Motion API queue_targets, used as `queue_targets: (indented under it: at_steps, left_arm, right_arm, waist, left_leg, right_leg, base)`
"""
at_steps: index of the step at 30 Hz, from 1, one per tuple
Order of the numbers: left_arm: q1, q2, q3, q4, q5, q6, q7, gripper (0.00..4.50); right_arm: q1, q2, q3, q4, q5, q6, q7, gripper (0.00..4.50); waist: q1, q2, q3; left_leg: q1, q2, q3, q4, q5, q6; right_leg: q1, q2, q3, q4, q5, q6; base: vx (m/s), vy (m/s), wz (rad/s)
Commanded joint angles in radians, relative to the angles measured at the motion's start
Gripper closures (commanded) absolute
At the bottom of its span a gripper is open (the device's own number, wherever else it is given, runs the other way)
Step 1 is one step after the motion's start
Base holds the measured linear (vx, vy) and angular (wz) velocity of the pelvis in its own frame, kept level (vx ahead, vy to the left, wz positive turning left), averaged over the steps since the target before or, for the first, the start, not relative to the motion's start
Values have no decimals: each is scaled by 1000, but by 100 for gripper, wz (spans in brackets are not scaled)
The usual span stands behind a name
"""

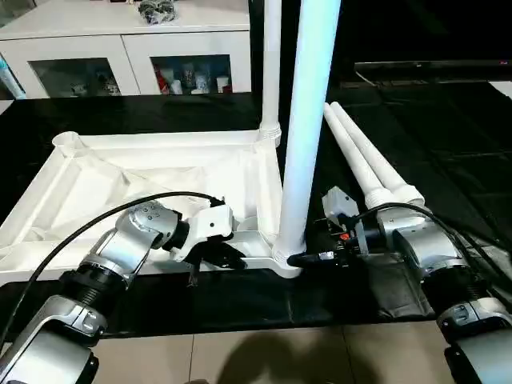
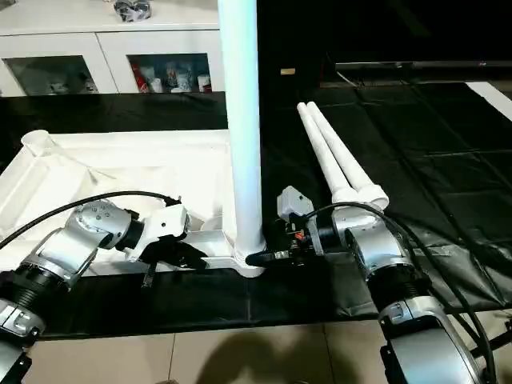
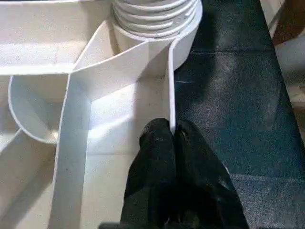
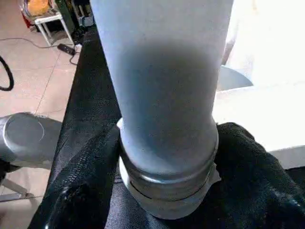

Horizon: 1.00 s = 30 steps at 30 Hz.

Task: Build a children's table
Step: Rotate leg to tighten

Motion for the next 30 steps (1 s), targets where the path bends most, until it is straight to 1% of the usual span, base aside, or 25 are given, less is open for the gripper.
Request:
queue_targets:
  at_steps: [1, 2, 3, 4, 5, 6, 7, 8, 9, 10, 11, 12, 13, 14, 16, 19, 20, 21, 22, 24, 25, 26, 27, 29, 30]
  left_arm:
    - [-2, -54, -7, 24, 7, 59, 79, 450]
    - [-2, -54, -7, 24, 7, 59, 79, 450]
    - [-11, -73, 10, 27, 0, 83, 113, 450]
    - [-25, -101, 33, 34, -7, 119, 166, 450]
    - [-43, -136, 60, 41, -16, 162, 228, 450]
    - [-51, -153, 71, 43, -19, 180, 257, 450]
    - [-60, -171, 82, 46, -23, 197, 285, 450]
    - [-70, -193, 96, 48, -31, 219, 313, 450]
    - [-71, -196, 98, 48, -31, 223, 316, 450]
    - [-84, -226, 115, 51, -35, 253, 358, 450]
    - [-102, -266, 133, 63, -32, 278, 422, 450]
    - [-109, -282, 138, 69, -27, 286, 451, 450]
    - [-118, -301, 146, 79, -21, 289, 490, 450]
    - [-126, -318, 155, 89, -18, 292, 524, 450]
    - [-139, -344, 168, 105, -4, 300, 585, 450]
    - [-149, -363, 177, 117, 16, 315, 646, 450]
    - [-149, -363, 177, 117, 16, 315, 646, 450]
    - [-147, -360, 177, 116, 18, 315, 646, 450]
    - [-144, -352, 176, 115, 21, 313, 642, 450]
    - [-135, -333, 170, 112, 22, 301, 619, 450]
    - [-124, -308, 160, 110, 23, 281, 590, 450]
    - [-123, -304, 159, 110, 23, 277, 585, 450]
    - [-117, -286, 152, 110, 25, 264, 564, 450]
    - [-110, -268, 147, 111, 31, 250, 541, 450]
    - [-107, -260, 145, 110, 32, 241, 528, 450]
  right_arm:
    - [33, 57, -17, -32, 38, 36, -79, 177]
    - [33, 57, -17, -32, 38, 36, -79, 177]
    - [48, 78, -28, -36, 33, 38, -135, 177]
    - [64, 111, -37, -38, 24, 51, -214, 177]
    - [80, 154, -48, -36, 10, 71, -317, 177]
    - [81, 178, -56, -27, 5, 83, -370, 177]
    - [79, 201, -63, -17, 0, 90, -417, 177]
    - [73, 230, -74, 0, -5, 90, -478, 177]
    - [72, 233, -76, 2, -5, 92, -485, 177]
    - [61, 273, -99, 23, -2, 103, -564, 177]
    - [42, 321, -129, 55, 4, 115, -662, 177]
    - [33, 338, -138, 73, 2, 110, -703, 177]
    - [22, 356, -148, 92, -1, 103, -746, 177]
    - [11, 370, -158, 108, 0, 98, -779, 178]
    - [-3, 392, -173, 126, -11, 91, -841, 178]
    - [-17, 405, -187, 146, -28, 64, -902, 178]
    - [-17, 405, -187, 146, -28, 64, -902, 178]
    - [-16, 403, -192, 142, -24, 60, -893, 178]
    - [-13, 396, -204, 136, -16, 47, -880, 143]
    - [-8, 384, -211, 129, -12, 34, -867, 108]
    - [2, 361, -207, 118, -18, 15, -847, 108]
    - [4, 356, -205, 115, -20, 11, -843, 102]
    - [14, 334, -199, 102, -28, -7, -825, 88]
    - [24, 309, -199, 90, -29, -23, -802, 64]
    - [29, 297, -200, 81, -26, -26, -786, 60]
  waist:
    - [-5, -10, -63]
    - [-6, -12, -62]
    - [-6, -9, -62]
    - [-13, -9, -55]
    - [-14, 1, -53]
    - [-23, -5, -51]
    - [-28, -6, -52]
    - [-38, -4, -54]
    - [-43, -6, -52]
    - [-56, -3, -53]
    - [-62, -3, -52]
    - [-71, -1, -50]
    - [-72, 2, -53]
    - [-78, 2, -55]
    - [-85, 4, -55]
    - [-86, 6, -57]
    - [-86, 6, -57]
    - [-82, 5, -58]
    - [-80, 6, -60]
    - [-78, 7, -62]
    - [-77, 5, -64]
    - [-76, 5, -64]
    - [-74, 6, -65]
    - [-70, 5, -66]
    - [-70, 4, -66]
  left_leg:
    - [7, -3, 17, -68, -231, 54]
    - [8, -4, 16, -70, -249, 49]
    - [8, -7, 14, -70, -263, 42]
    - [14, -9, 14, -74, -305, 27]
    - [19, -11, 11, -75, -323, 17]
    - [23, -15, 8, -76, -354, 5]
    - [24, -17, 6, -76, -364, 2]
    - [21, -18, 2, -77, -366, 2]
    - [18, -19, 3, -77, -368, 4]
    - [18, -22, 0, -75, -380, 11]
    - [15, -22, -1, -76, -384, 11]
    - [14, -25, -3, -74, -398, 8]
    - [18, -27, -5, -73, -401, 9]
    - [19, -26, -7, -73, -405, 16]
    - [13, -23, -8, -77, -414, 30]
    - [15, -21, -8, -78, -416, 37]
    - [15, -21, -8, -78, -416, 37]
    - [14, -21, -7, -78, -404, 44]
    - [10, -19, -6, -79, -387, 46]
    - [8, -18, -5, -80, -369, 48]
    - [3, -17, -5, -80, -344, 53]
    - [0, -17, -6, -81, -338, 55]
    - [0, -16, -5, -80, -323, 56]
    - [4, -14, -1, -76, -305, 58]
    - [2, -15, -1, -76, -297, 61]
  right_leg:
    - [54, -29, 27, -67, -310, -226]
    - [54, -29, 26, -71, -342, -217]
    - [56, -30, 25, -73, -375, -206]
    - [50, -28, 25, -86, -464, -169]
    - [48, -30, 23, -87, -492, -162]
    - [46, -29, 19, -96, -546, -141]
    - [46, -29, 16, -100, -569, -129]
    - [49, -30, 13, -101, -579, -117]
    - [48, -28, 12, -105, -586, -112]
    - [47, -28, 6, -111, -605, -102]
    - [48, -28, 4, -111, -609, -100]
    - [47, -27, -6, -118, -638, -86]
    - [47, -28, -9, -122, -643, -81]
    - [47, -29, -11, -124, -615, -88]
    - [51, -27, -14, -124, -565, -107]
    - [49, -30, -15, -123, -523, -127]
    - [49, -30, -15, -123, -523, -127]
    - [52, -30, -13, -119, -490, -144]
    - [55, -31, -10, -114, -456, -157]
    - [58, -32, -7, -110, -425, -169]
    - [63, -31, -5, -102, -376, -187]
    - [65, -32, -5, -99, -367, -190]
    - [65, -33, -4, -98, -352, -195]
    - [61, -32, 1, -93, -314, -216]
    - [65, -32, 2, -91, -304, -222]
  base:
    - [0, 0, 0]
    - [0, 0, 0]
    - [0, 0, 0]
    - [0, 0, 0]
    - [0, 0, 0]
    - [0, 0, 0]
    - [0, 0, 0]
    - [0, 0, 0]
    - [0, 0, 0]
    - [0, 0, 0]
    - [0, 0, 0]
    - [0, 0, 0]
    - [0, 0, 0]
    - [0, 0, 0]
    - [0, 0, 0]
    - [0, 0, 0]
    - [0, 0, 0]
    - [0, 0, 0]
    - [0, 0, 0]
    - [0, 0, 0]
    - [0, 0, 0]
    - [0, 0, 0]
    - [0, 0, 0]
    - [0, 0, 0]
    - [0, 0, 0]
